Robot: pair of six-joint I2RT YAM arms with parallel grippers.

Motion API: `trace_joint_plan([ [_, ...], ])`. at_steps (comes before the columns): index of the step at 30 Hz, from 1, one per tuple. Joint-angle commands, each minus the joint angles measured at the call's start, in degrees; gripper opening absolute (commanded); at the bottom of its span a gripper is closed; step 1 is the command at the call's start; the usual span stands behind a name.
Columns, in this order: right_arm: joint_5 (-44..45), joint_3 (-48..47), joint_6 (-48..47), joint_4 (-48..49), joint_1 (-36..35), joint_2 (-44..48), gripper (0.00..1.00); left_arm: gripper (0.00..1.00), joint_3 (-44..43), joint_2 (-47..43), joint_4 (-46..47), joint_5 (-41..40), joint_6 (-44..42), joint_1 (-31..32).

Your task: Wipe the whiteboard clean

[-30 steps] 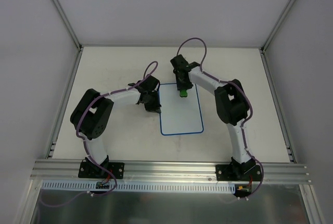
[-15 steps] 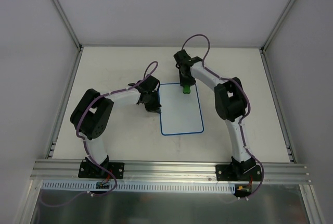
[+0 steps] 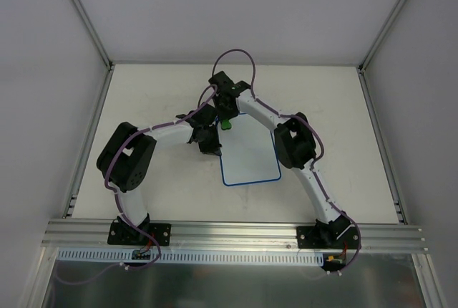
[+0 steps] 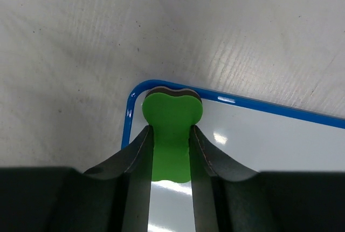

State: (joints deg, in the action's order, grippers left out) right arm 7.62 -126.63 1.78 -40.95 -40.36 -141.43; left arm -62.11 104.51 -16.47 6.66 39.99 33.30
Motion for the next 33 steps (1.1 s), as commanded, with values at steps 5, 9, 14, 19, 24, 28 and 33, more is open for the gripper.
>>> trace_joint_plan([
  [5, 1.69, 2.6, -2.66, -4.05, 3.08, 1.23, 0.0, 0.0, 3.22, 3.6, -8.67, -3.05, -2.46, 0.45],
  [9, 5.03, 9.89, -0.3, -3.96, 8.44, 6.93, 0.0, 0.0, 3.22, 3.6, -8.76, -3.05, -2.2, 0.28],
  [14, 3.99, 23.31, 1.56, 0.33, 15.21, 13.71, 0.0, 0.0, 3.05, 3.68, -8.84, -2.88, -2.02, 0.19],
  [19, 3.54, 29.94, 2.0, 2.98, 19.52, 18.46, 0.0, 0.0, 2.87, 3.51, -8.84, -2.88, -2.02, 0.19],
  [24, 2.06, 38.8, 1.74, 6.75, 23.48, 26.7, 0.0, 0.0, 2.78, 2.55, -8.84, -3.05, -2.11, 0.19],
  [28, 1.79, 44.34, 1.12, 10.09, 25.85, 32.87, 0.0, 0.0, 2.34, 1.93, -8.84, -3.32, -2.11, 0.19],
  [33, 1.53, 47.26, -0.81, 10.36, 29.19, 34.46, 0.0, 0.0, 1.37, 1.4, -8.84, -3.31, -2.37, 0.19],
])
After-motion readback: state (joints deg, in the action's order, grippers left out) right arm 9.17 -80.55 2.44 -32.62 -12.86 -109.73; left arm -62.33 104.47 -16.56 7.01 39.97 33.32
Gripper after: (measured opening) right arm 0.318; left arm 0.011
